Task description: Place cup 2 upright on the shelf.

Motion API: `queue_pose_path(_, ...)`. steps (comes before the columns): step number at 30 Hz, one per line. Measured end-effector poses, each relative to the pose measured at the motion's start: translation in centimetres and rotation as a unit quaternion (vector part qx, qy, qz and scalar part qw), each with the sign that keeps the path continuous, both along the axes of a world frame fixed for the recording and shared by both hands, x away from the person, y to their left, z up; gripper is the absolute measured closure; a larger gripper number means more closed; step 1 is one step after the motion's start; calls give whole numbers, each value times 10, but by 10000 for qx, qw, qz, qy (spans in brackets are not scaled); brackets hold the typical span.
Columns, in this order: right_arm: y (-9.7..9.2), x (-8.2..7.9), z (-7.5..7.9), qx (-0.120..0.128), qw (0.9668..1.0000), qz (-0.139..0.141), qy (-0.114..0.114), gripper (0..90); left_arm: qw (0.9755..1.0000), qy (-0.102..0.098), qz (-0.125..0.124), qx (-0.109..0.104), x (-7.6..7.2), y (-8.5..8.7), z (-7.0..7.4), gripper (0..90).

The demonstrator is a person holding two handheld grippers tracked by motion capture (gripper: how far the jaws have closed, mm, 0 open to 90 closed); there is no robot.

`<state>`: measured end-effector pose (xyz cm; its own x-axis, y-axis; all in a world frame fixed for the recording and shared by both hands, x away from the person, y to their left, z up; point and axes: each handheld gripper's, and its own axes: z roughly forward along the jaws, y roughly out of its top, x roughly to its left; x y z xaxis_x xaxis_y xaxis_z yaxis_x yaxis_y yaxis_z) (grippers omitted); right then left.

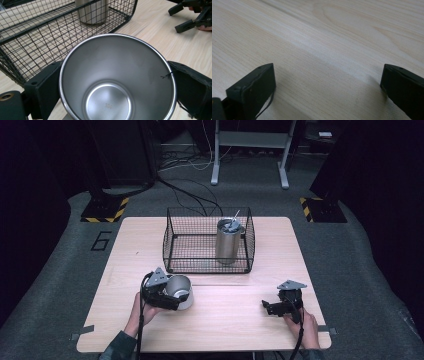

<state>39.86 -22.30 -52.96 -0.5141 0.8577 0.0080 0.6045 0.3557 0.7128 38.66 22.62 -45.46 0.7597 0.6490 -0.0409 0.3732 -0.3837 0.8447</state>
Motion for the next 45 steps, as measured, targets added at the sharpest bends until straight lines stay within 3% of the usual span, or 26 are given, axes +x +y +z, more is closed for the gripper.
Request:
queue_pose_path(15, -1, 0, 0, -11, 10000, 48, -42, 0, 9999, -81, -99, -45, 1, -2, 19, 59)
queue_pose_path(24, -1, 0, 0, -11, 10000, 49, -43, 0, 9994, -48, -338, -32, 8, -11, 38, 59)
queue_pose_path(36, -1, 0, 0, -10, 10000, 48, -43, 0, 9989, -105, -462, -18, 14, -14, 50, 59)
queue_pose_path(45, -1, 0, 0, -10, 10000, 49, -44, 0, 9987, -141, -463, -180, 21, -17, 62, 59)
